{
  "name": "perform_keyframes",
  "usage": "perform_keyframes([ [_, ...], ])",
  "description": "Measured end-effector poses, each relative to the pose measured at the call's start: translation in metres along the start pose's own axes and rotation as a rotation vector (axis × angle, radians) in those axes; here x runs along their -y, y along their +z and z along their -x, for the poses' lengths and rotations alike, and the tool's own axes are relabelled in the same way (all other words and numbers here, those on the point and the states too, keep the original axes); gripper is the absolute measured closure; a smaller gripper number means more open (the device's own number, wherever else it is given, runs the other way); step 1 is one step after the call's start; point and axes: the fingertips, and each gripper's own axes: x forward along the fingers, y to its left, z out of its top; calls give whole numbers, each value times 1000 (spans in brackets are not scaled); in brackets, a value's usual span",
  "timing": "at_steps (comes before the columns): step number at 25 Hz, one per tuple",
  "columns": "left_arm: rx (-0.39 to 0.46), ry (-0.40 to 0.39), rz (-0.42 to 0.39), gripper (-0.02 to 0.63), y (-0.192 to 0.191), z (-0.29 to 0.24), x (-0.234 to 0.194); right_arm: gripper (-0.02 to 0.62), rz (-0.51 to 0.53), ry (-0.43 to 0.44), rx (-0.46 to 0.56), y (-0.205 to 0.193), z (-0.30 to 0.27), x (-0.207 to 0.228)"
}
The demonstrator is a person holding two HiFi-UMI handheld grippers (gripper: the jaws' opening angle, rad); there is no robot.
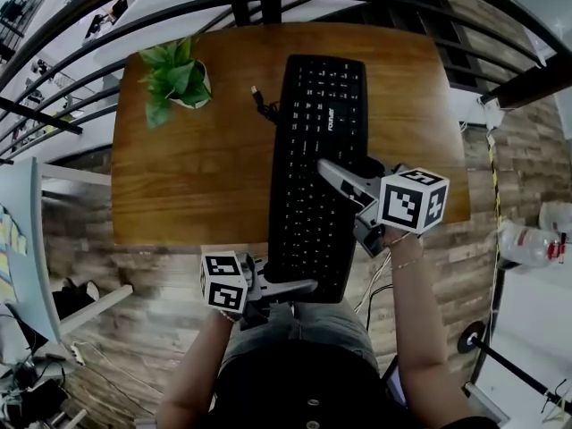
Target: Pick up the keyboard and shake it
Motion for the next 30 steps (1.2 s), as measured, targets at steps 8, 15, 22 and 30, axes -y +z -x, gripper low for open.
perform_keyframes([
  [8, 19, 19, 105, 442, -14, -1, -28, 324, -94, -29, -98, -40, -27, 42],
  [15, 40, 33, 175, 437, -14, -3, -44, 319, -114, -51, -145, -50, -44, 62],
  [22, 39, 60, 204, 437, -11, -5, -57, 318, -156, -40, -174, -54, -53, 75],
  [30, -10, 71, 221, 437, -7, -1, -56, 308, -193, -1, -245, -55, -55, 82],
])
